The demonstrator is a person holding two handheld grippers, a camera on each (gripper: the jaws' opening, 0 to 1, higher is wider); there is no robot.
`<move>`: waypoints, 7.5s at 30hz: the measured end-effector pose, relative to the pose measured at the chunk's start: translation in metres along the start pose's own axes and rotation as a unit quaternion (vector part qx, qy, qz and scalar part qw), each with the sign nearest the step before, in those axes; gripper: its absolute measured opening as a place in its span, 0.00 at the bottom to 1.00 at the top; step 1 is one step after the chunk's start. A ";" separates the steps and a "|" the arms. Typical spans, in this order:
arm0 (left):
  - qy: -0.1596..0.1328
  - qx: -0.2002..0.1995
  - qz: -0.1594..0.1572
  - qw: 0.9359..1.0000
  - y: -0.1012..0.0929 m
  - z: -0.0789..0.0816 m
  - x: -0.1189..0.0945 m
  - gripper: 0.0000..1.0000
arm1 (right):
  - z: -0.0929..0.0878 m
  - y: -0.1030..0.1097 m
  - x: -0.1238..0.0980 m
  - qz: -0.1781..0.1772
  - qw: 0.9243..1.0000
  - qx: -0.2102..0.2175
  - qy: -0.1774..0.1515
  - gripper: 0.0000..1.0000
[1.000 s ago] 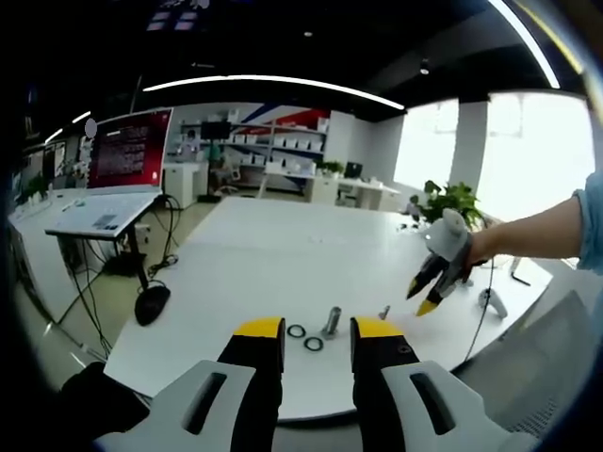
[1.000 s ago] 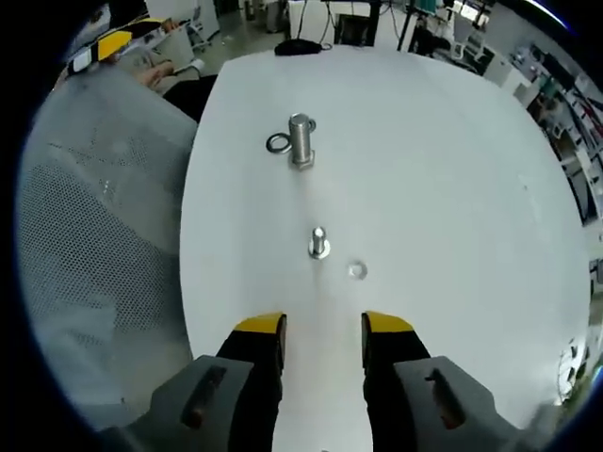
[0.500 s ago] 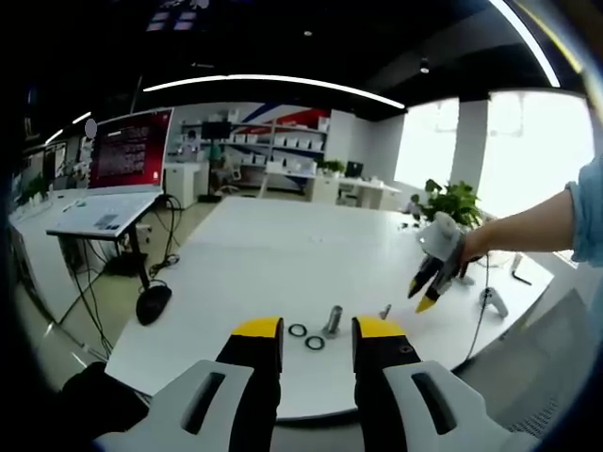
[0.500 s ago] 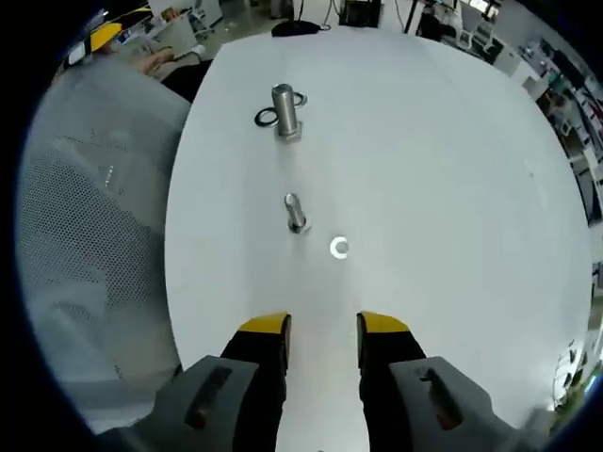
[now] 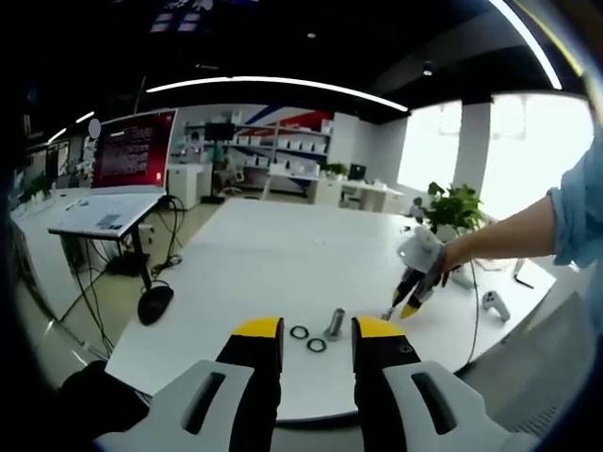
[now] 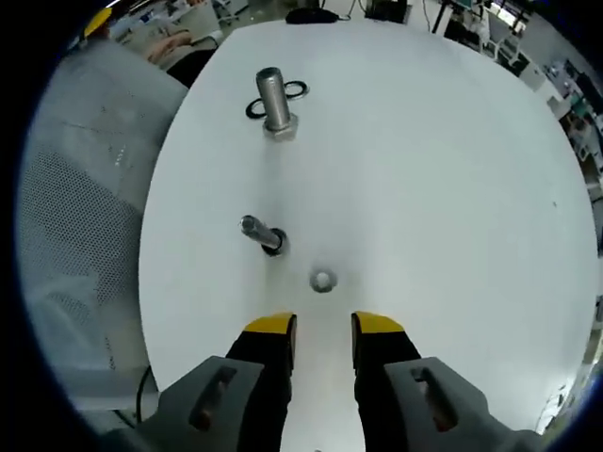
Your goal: Place the washer onto the threaded stud by aligning its center hole with the stud, sliding it down to the base, and recovering from edge contact or off-axis alignment until the washer reaches the visible bottom stop.
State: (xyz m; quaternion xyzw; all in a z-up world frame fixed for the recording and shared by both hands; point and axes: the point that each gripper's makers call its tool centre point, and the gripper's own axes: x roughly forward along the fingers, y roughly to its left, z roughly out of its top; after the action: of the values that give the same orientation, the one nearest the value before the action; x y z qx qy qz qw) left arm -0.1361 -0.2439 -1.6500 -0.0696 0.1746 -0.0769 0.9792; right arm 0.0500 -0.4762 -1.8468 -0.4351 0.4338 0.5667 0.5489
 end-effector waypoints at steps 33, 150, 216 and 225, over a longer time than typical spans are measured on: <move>0.000 -0.003 0.003 1.000 0.001 0.000 0.000 0.25 | 0.017 0.004 0.013 -0.013 0.999 -0.027 0.021 0.15; -0.001 0.003 -0.009 1.000 -0.003 0.000 0.000 0.26 | 0.064 0.039 -0.040 -0.015 1.000 0.010 -0.005 0.13; -0.001 0.003 -0.009 1.000 -0.002 0.000 0.000 0.26 | 0.054 0.038 -0.033 -0.023 0.999 -0.010 0.024 0.13; 0.003 0.005 -0.009 1.000 -0.002 -0.001 0.000 0.26 | 0.051 0.039 -0.013 -0.020 0.999 -0.015 0.032 0.13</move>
State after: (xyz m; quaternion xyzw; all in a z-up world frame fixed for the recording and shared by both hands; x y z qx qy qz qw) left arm -0.1368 -0.2462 -1.6504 -0.0664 0.1762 -0.0867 0.9783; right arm 0.0105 -0.4304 -1.8213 -0.4700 0.4341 0.5475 0.5393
